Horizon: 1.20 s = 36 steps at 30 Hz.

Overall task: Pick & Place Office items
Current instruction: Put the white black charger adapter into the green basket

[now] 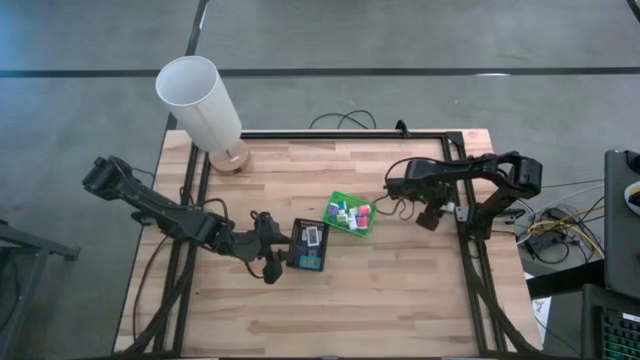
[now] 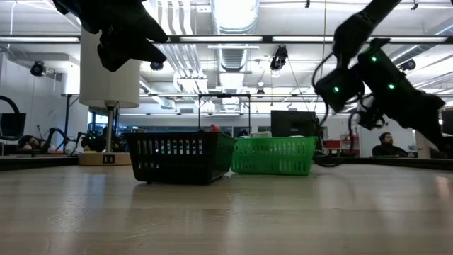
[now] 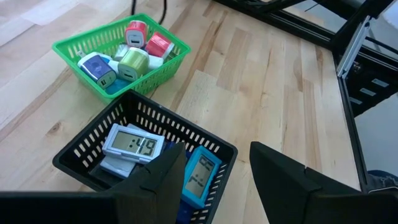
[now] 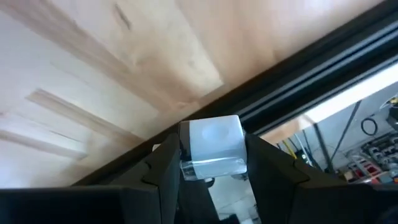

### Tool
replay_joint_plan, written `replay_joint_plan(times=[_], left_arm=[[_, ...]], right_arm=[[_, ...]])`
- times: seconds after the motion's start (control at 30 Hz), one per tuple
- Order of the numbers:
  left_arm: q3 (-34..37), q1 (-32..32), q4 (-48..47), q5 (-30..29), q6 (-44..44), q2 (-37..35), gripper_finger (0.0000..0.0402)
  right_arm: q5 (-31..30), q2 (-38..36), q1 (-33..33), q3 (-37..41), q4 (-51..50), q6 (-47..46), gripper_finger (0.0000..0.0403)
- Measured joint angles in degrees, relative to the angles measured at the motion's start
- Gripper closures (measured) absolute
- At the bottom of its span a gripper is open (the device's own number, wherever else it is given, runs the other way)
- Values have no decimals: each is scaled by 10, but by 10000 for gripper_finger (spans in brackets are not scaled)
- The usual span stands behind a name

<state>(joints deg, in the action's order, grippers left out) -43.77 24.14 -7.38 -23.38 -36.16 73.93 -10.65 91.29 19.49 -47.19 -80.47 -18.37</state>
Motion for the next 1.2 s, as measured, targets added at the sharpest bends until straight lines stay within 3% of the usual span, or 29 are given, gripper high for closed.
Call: replay_joint_plan(times=[0.23,0.67,0.9,1.2], left_arm=[[0,0,0,0,2,0,213],[0,0,0,0,2,0,214],[0,0,0,0,2,0,214],[0,0,0,0,2,0,215]], right_arm=[[-30,-5,-36,-84,-21,-24,257],[-168,-29,-128,-268,-2,-89,257],[-229,-68,-203,-303,123,-105,257],[-277,-113,-281,-239,367,-103,257]])
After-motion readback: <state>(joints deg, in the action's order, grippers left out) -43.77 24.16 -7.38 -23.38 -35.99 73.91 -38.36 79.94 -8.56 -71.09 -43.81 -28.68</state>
